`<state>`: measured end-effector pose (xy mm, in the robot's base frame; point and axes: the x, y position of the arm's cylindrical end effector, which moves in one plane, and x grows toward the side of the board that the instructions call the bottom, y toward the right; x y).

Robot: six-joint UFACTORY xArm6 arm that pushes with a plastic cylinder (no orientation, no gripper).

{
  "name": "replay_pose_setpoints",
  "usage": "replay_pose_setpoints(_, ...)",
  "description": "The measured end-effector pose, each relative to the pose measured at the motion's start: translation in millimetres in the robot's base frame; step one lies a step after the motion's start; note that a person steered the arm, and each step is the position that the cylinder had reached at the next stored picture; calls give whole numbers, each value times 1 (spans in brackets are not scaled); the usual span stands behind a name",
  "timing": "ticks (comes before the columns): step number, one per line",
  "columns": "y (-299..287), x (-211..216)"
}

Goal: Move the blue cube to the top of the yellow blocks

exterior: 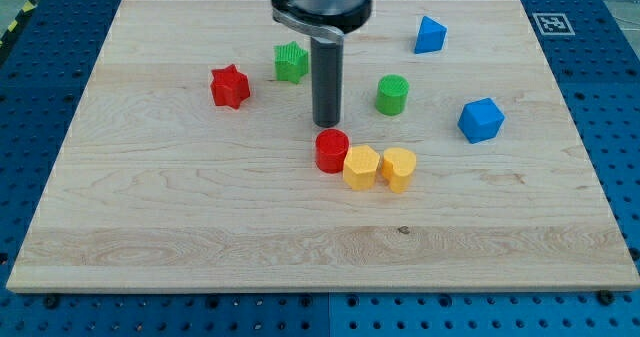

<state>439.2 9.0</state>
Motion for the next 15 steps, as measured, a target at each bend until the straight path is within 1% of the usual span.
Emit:
replay_pose_setpoints(1, 0, 31)
replay_pose_setpoints(2, -8, 21)
replay_pose_setpoints(3, -55, 9)
replay_pose_setpoints(5, 13, 7)
replay_pose_setpoints(6, 20, 7)
replay_pose_setpoints(8, 52, 5)
replay_pose_setpoints(9, 89, 4)
replay_pose_setpoints(10, 130, 12)
replay_pose_setpoints(12, 144, 55)
replay_pose_setpoints(13, 199, 55)
replay_pose_setpoints(14, 238, 27)
replay_pose_setpoints(15, 236, -2)
